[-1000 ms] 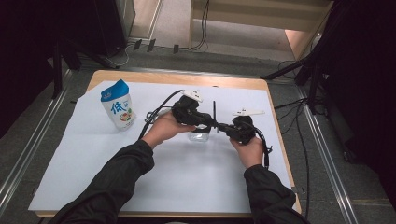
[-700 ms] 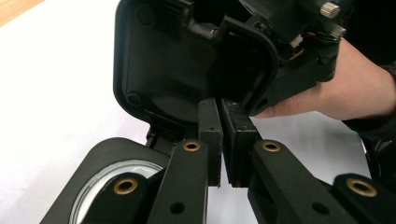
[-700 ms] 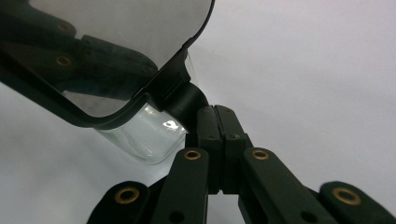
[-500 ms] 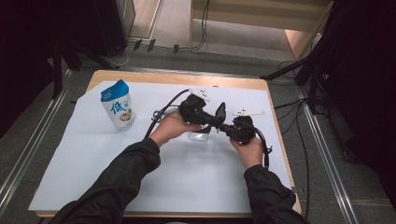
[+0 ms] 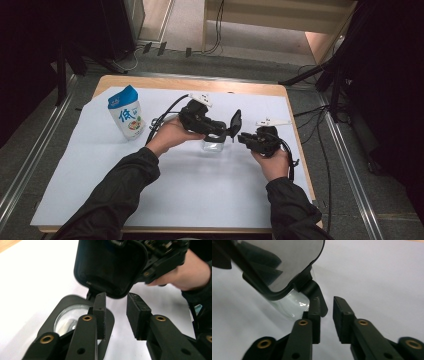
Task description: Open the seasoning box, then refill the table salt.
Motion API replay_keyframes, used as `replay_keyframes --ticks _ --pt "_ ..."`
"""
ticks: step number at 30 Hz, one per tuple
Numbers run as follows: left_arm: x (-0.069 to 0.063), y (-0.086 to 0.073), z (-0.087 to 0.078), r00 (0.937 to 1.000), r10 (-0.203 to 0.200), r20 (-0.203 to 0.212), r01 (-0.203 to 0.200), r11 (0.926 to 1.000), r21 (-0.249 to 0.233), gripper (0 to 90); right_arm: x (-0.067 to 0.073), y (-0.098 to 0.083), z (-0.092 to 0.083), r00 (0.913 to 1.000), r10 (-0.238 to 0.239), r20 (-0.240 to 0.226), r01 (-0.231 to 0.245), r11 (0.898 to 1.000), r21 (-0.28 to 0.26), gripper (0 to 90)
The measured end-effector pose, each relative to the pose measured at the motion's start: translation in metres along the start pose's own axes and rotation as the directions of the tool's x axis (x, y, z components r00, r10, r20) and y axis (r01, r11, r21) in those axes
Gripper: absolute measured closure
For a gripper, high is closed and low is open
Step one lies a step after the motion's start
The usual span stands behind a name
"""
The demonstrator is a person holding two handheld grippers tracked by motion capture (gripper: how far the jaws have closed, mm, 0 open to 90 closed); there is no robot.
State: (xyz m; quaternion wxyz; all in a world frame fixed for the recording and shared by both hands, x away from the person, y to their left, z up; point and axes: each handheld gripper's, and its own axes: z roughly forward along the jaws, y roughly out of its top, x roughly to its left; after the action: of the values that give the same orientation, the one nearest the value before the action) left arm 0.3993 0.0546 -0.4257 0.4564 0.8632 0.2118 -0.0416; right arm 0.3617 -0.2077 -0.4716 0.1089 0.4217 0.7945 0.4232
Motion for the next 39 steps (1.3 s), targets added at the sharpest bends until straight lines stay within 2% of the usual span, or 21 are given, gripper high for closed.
replay_keyframes --ticks 2,4,7,10,12,14,16,19,21,24,26,33,39 --pt "0.001 -0.003 -0.003 0.9997 -0.022 -0.01 0.022 0.9998 -0.004 69.6 0.002 -0.001 -0.003 1.0 -0.004 0.0 0.004 1.0 0.001 72.3" --pt "0.001 -0.008 -0.009 0.9998 -0.015 -0.011 0.015 0.9997 -0.017 71.1 0.003 -0.004 -0.01 0.9999 -0.01 -0.008 0.01 1.0 -0.018 69.3" --pt "0.001 -0.014 -0.017 0.9993 -0.018 -0.033 0.017 0.9995 -0.027 70.2 0.006 -0.007 -0.015 0.9998 -0.01 -0.019 0.01 1.0 -0.009 67.9" --pt "0.001 -0.019 -0.022 0.9985 -0.023 -0.049 0.022 0.9996 -0.02 62.8 0.01 -0.009 -0.017 0.9993 -0.013 -0.035 0.013 1.0 -0.007 65.4" --pt "-0.001 -0.024 -0.027 0.9979 -0.009 -0.064 0.007 0.9998 -0.02 62.5 0.012 -0.011 -0.018 0.9987 -0.017 -0.049 0.017 1.0 -0.011 62.5" --pt "-0.001 -0.028 -0.031 0.999 -0.016 -0.041 0.015 0.9996 -0.025 63.1 0.016 -0.014 -0.019 0.998 -0.022 -0.059 0.02 1.0 -0.024 58.9" --pt "-0.001 -0.032 -0.036 0.9988 -0.029 -0.041 0.027 0.9991 -0.033 60.8 0.018 -0.017 -0.018 0.9979 -0.024 -0.061 0.023 0.999 -0.024 57.4" --pt "-0.001 -0.038 -0.041 0.9979 -0.051 -0.04 0.05 0.9985 -0.02 54.6 0.021 -0.017 -0.019 0.9972 -0.035 -0.066 0.034 0.999 -0.019 57.5" --pt "-0.003 -0.043 -0.044 0.9976 -0.05 -0.048 0.049 0.9987 -0.011 53.7 0.021 -0.017 -0.02 0.9967 -0.029 -0.076 0.027 0.999 -0.024 57.5" --pt "-0.004 -0.049 -0.05 0.9973 -0.062 -0.04 0.061 0.998 -0.015 48.9 0.02 -0.018 -0.022 0.996 -0.038 -0.08 0.036 0.999 -0.026 57.5" --pt "-0.005 -0.051 -0.053 0.9957 -0.078 -0.05 0.077 0.9969 -0.014 46.1 0.019 -0.017 -0.023 0.9959 -0.041 -0.081 0.038 0.999 -0.026 57.5" --pt "-0.002 -0.059 -0.066 0.9933 -0.091 -0.072 0.09 0.9958 -0.016 46.8 0.016 -0.017 -0.022 0.9941 -0.049 -0.097 0.048 0.999 -0.019 57.4" --pt "0.002 -0.069 -0.083 0.9854 -0.122 -0.119 0.12 0.9925 -0.022 46.3 0.011 -0.015 -0.02 0.9943 -0.051 -0.093 0.049 0.999 -0.02 56.5"
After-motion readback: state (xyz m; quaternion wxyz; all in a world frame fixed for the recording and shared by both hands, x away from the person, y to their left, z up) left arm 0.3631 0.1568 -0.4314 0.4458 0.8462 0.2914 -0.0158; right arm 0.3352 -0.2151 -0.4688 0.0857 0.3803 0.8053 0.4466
